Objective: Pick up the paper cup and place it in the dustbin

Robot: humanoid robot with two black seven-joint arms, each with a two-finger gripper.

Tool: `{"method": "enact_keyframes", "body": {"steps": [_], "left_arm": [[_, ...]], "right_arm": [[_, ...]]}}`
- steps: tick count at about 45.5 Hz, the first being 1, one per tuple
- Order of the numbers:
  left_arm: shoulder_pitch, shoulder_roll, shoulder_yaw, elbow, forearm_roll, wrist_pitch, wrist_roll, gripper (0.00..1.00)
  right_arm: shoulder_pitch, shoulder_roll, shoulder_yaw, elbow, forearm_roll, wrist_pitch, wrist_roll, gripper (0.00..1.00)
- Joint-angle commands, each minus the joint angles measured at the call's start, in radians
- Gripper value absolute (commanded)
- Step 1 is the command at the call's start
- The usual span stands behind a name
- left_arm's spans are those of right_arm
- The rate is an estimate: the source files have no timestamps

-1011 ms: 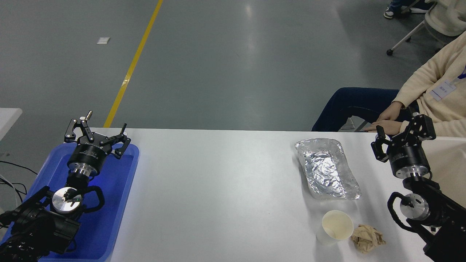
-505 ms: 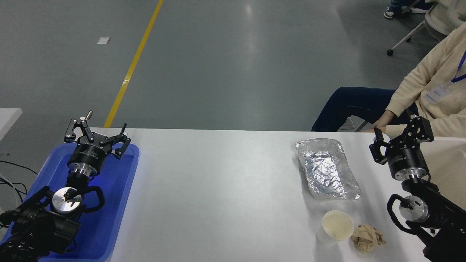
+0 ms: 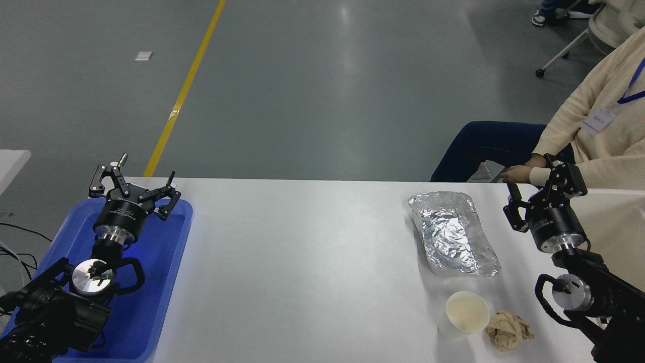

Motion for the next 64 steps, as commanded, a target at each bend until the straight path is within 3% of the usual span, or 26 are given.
{"method": "enact_keyframes", "body": {"steps": [1,13,21,32,38,49,52,58,64], "left_arm": [[0.0,0.0,0.0,0.0,0.0,0.0,0.0,1.0],[0.0,0.0,0.0,-0.001,0.0,0.0,0.0,1.0],[0.0,0.0,0.0,-0.001,0.002,0.0,0.001,1.0],[0.0,0.0,0.0,-0.001,0.002,0.0,0.001,1.0],[0.0,-0.002,0.0,-0.001,0.002,-0.002,0.001,1.0],[0.0,0.0,0.0,-0.001,0.002,-0.002,0.001,1.0],[0.0,0.0,0.0,-0.001,0.002,0.0,0.001,1.0],[0.0,0.0,0.0,-0.001,0.002,0.0,0.001,1.0],[0.0,0.0,0.0,0.0,0.0,0.0,0.001,1.0]], "right_arm": [[0.171,-0.171,-0.413,0.067,0.005,-0.001,0.001,1.0],[0.481,-0.309,-0.935,0.071,0.002,0.016,0.008,1.0],[0.72,-0.293,-1.331,0.093,0.005,0.017,0.008,1.0],[1.001,-0.166,-1.831,0.175,-0.016,0.045,0.008,1.0],[1.128,-0.129,-2.02,0.228,-0.099,0.252,0.008,1.0],[1.184,0.035,-2.08,0.234,-0.128,0.407,-0.007,1.0],[1.222,0.049,-2.09,0.24,-0.141,0.47,-0.047,1.0],[1.358,0.055,-2.08,0.289,-0.17,0.603,-0.195,1.0],[1.49,0.055,-2.023,0.389,-0.254,0.669,-0.317,1.0]]}}
